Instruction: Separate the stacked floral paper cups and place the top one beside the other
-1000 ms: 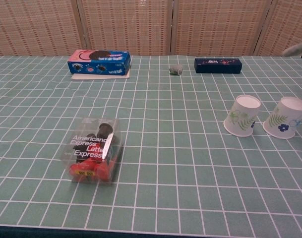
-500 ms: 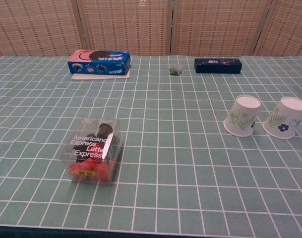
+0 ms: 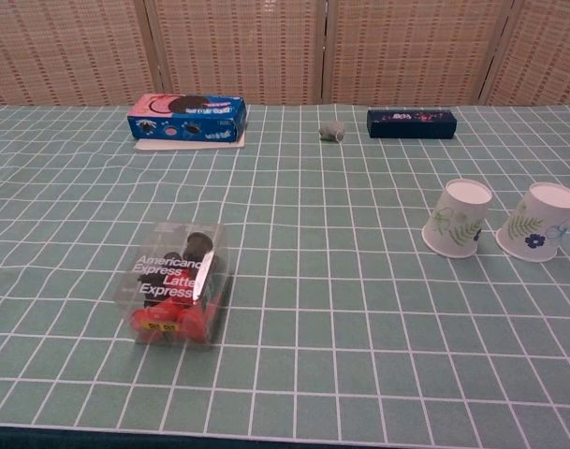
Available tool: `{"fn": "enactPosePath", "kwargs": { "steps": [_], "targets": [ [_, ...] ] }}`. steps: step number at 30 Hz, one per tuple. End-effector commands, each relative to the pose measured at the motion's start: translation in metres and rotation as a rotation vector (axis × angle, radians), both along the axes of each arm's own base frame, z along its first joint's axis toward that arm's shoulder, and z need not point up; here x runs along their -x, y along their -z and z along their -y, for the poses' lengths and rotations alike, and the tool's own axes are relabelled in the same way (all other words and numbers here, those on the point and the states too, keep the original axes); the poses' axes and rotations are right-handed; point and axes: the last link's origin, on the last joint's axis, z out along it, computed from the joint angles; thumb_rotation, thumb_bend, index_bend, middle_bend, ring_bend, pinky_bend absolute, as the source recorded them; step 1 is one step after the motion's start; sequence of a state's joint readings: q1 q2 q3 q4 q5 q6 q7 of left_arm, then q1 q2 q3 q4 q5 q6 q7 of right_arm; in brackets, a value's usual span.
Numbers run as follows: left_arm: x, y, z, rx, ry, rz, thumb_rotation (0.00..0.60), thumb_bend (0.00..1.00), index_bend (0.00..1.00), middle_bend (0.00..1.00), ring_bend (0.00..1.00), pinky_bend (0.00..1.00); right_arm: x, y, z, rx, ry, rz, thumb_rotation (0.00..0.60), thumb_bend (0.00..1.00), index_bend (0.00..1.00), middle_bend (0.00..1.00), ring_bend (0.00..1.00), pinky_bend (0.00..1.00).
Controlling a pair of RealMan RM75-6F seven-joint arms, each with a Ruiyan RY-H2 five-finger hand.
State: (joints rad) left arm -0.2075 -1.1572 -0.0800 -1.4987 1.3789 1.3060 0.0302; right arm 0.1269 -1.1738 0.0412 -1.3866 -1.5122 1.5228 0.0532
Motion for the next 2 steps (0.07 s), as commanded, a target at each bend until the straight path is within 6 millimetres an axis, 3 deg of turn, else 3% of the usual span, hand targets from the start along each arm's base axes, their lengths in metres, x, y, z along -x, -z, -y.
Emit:
{"fn": "enactPosePath", "kwargs": {
  "steps": [1,2],
  "targets": [
    [0.0008,-0.0001,-0.0011,-0.001,-0.003,-0.001,0.600,0.50,0.00,0.00,0.00,0.00,0.0002,0.0004,0.0001,-0.004,0.004,-0.003,0.600,0.28,0.00,0.00,0.00,0.00],
    [0.0011,0.0005,-0.0017,0.002,-0.004,-0.003,0.600,0.50,0.00,0.00,0.00,0.00,-0.0001,0.0007,0.0002,-0.005,0.004,-0.004,0.600,0.28,0.00,0.00,0.00,0.00]
  ]
}}
